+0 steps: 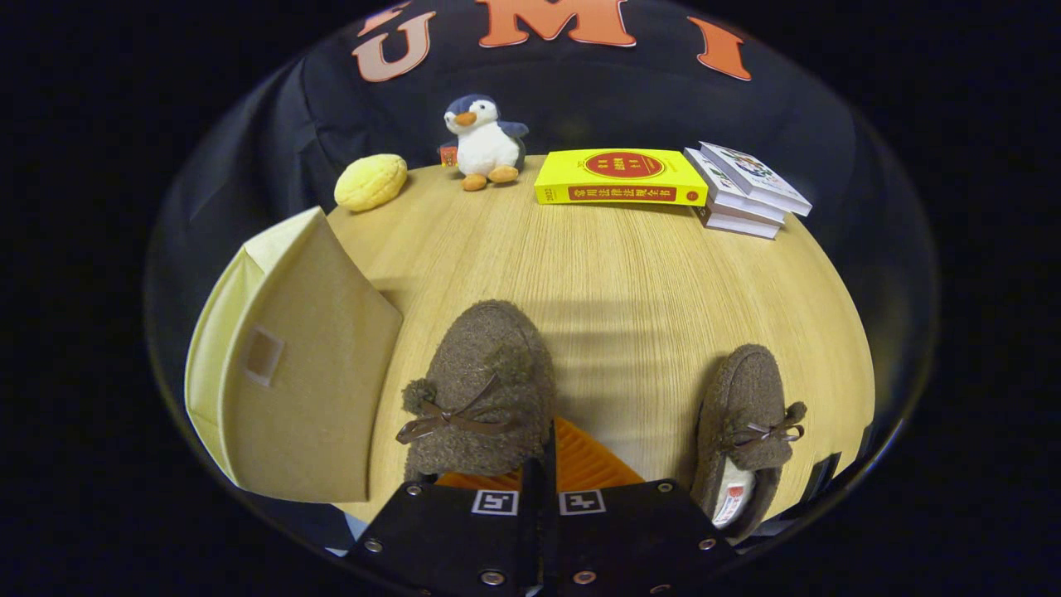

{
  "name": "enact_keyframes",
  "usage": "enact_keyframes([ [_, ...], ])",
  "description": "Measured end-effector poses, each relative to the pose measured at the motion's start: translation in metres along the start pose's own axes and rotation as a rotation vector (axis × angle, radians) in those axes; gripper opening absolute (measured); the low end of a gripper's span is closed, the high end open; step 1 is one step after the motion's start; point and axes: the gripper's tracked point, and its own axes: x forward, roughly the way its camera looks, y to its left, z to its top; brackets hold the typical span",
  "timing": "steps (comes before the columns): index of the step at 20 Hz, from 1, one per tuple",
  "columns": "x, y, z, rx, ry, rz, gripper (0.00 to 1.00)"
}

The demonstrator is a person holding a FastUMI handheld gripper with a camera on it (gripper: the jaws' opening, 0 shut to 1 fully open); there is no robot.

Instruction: Open the storage box then place both shoes into the box .Put the left shoe in first, then the right shoe, with the right side of both shoes facing outward in a uniform manner.

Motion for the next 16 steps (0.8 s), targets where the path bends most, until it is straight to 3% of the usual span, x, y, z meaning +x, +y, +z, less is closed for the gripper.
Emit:
enact_keyframes([
  [7, -0.085, 0.076, 0.064, 0.070, -0.078, 0.093, 0.04],
  [16, -0.080, 0.199, 0.082, 0.037, -0.030, 0.198, 0.04],
])
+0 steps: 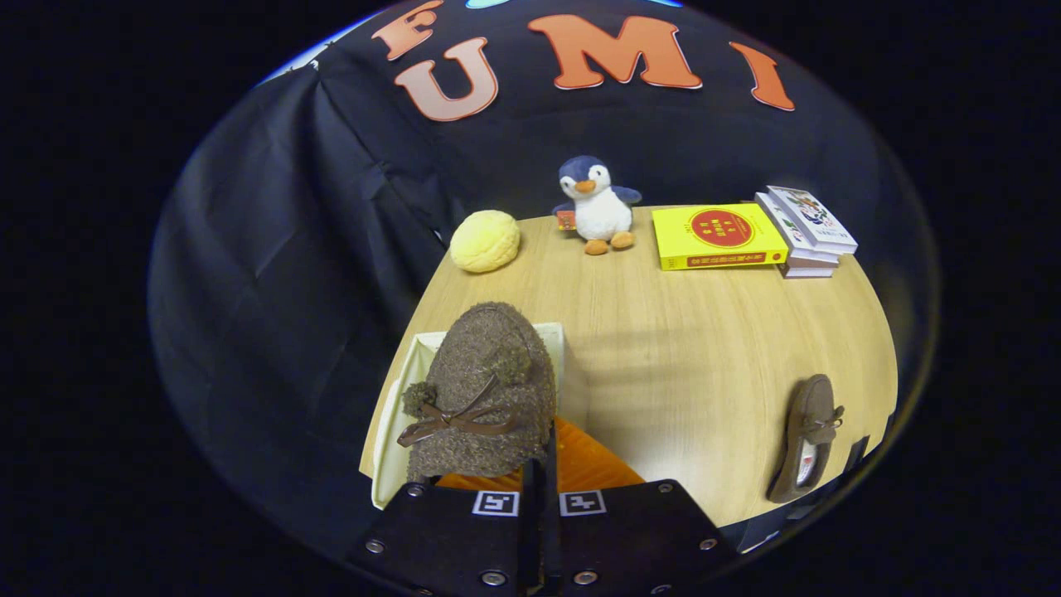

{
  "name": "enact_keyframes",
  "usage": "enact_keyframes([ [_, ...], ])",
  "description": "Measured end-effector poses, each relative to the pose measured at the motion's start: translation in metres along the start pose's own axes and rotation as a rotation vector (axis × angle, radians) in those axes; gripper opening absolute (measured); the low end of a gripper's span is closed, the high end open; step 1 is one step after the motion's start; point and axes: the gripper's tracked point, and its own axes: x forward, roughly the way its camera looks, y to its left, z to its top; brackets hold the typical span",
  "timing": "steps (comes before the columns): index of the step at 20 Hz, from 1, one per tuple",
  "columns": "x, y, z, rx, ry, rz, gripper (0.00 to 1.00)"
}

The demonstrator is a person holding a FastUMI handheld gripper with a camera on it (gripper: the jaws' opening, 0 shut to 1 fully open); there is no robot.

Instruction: Open the storage box then place both shoes into the box .Put the left shoe in first, then the right shoe, with the right side of both shoes facing outward in a uniform manner.

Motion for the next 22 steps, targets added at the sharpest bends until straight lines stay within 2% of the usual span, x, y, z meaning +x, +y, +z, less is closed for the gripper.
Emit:
enact_keyframes([
  [4, 0.035, 0.030, -0.017, -0.016, 0.057, -0.006, 0.03],
  [13, 0.112, 0.046, -0.059, -0.019, 0.188, -0.103, 0.04],
  [16, 0.132, 0.052, -0.081, -0.021, 0.289, -0.109, 0.03],
  [18, 0.136, 0.062, -0.096, -0.010, 0.336, -0.072, 0.07],
  [19, 0.137, 0.064, -0.102, -0.022, 0.354, -0.061, 0.14],
  [22, 0.127, 0.066, -0.113, -0.064, 0.381, -0.031, 0.24],
])
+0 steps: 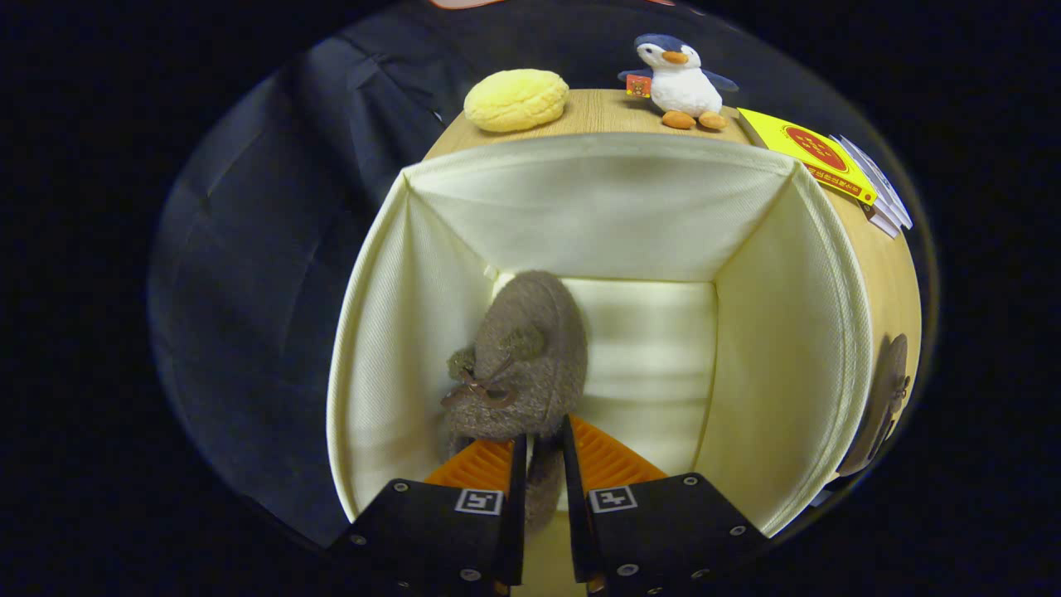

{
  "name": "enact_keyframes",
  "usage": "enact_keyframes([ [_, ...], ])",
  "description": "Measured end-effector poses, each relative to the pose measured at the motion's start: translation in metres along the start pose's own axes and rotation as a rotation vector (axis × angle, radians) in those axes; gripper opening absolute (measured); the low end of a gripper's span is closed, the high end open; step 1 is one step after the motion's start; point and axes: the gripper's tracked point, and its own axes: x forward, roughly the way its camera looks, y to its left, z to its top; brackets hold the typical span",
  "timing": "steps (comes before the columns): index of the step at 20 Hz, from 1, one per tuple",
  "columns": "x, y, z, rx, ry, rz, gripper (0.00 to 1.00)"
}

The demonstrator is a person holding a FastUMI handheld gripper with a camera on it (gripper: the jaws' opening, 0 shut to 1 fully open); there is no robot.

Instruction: Open the storage box then place both shoes into the box .Put the left shoe in first, then the right shoe, with the right side of both shoes facing outward in a uniform manner.

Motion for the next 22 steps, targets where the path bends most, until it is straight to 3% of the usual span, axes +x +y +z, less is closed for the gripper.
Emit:
enact_keyframes([
  [5, -0.051, 0.006, 0.007, -0.065, -0.071, 0.121, 0.64],
  [11, -0.131, -0.038, 0.025, -0.098, -0.257, 0.166, 0.89],
  [15, -0.166, -0.101, 0.031, -0.077, -0.370, 0.146, 0.96],
  [22, -0.173, -0.254, -0.003, -0.027, -0.444, -0.031, 0.97],
])
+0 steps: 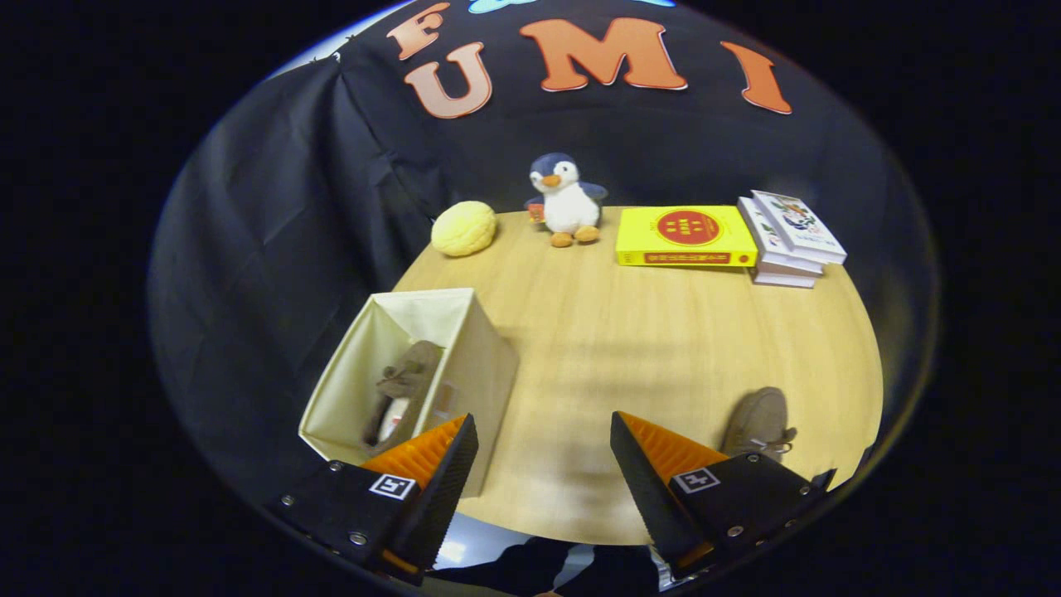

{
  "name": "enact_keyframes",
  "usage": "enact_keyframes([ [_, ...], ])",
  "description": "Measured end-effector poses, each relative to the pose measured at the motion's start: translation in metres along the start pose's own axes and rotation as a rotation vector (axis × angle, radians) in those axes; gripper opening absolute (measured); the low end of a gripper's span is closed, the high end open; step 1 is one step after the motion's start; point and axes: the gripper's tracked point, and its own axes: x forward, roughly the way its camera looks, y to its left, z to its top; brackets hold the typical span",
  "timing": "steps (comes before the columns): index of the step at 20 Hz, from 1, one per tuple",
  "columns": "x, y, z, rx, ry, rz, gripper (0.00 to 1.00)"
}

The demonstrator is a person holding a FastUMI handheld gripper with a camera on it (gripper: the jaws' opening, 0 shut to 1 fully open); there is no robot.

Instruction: Open the storage box then place both shoes into the box .Put the left shoe in first, then the right shoe, with the right side of both shoes facing outward in a uniform manner.

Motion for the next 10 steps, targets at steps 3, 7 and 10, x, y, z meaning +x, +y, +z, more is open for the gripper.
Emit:
enact_keyframes([
  [3, -0.012, -0.066, -0.024, 0.017, -0.008, -0.091, 0.97],
  [7, -0.012, -0.154, -0.067, 0.042, 0.033, -0.235, 0.96],
  [10, -0.007, -0.187, -0.095, 0.062, 0.067, -0.259, 0.93],
])
